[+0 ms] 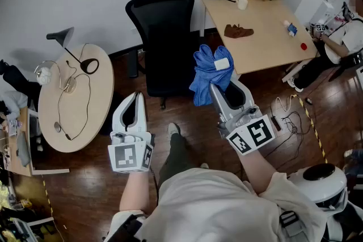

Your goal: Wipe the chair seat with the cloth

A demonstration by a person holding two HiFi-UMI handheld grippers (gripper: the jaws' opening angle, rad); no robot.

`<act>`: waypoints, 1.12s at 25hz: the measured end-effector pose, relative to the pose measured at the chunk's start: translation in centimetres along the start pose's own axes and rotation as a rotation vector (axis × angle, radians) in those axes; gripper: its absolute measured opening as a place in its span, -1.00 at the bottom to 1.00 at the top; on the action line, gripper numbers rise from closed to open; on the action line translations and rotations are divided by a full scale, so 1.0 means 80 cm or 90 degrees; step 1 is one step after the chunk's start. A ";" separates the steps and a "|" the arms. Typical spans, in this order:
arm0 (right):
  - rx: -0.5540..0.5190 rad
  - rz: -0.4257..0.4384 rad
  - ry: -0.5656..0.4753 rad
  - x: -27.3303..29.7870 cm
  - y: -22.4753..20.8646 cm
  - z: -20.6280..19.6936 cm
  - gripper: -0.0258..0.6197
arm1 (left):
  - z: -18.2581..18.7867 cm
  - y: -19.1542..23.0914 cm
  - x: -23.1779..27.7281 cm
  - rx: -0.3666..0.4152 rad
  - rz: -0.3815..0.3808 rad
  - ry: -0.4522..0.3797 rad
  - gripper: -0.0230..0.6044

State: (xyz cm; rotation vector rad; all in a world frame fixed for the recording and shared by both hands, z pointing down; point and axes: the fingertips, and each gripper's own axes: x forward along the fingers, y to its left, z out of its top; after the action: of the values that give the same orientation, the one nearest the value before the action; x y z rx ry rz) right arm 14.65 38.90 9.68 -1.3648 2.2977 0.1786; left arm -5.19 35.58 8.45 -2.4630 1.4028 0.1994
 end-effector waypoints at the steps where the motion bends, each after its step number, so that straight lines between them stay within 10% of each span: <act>1: -0.002 0.000 0.004 0.015 -0.006 -0.012 -0.55 | -0.012 0.014 0.012 -0.005 0.001 0.000 -0.71; 10: -0.009 -0.024 0.050 0.259 -0.097 -0.107 -0.55 | -0.088 0.199 0.213 -0.024 -0.001 0.000 -0.71; 15: -0.028 -0.042 0.065 0.390 -0.157 -0.143 -0.55 | -0.163 0.290 0.328 0.040 -0.037 0.158 -0.71; 21: -0.041 -0.072 0.097 0.480 -0.237 -0.210 -0.55 | -0.194 0.350 0.446 -0.035 -0.009 0.030 -0.71; 28: -0.013 -0.062 0.186 0.554 -0.374 -0.522 -0.55 | -0.471 0.408 0.542 -0.032 0.028 0.073 -0.69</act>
State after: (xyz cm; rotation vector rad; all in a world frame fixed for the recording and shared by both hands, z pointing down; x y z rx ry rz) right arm 9.16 -25.50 30.41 -1.5997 2.4601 -0.0314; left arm -11.91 -27.62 26.43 -2.5221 1.5170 0.1044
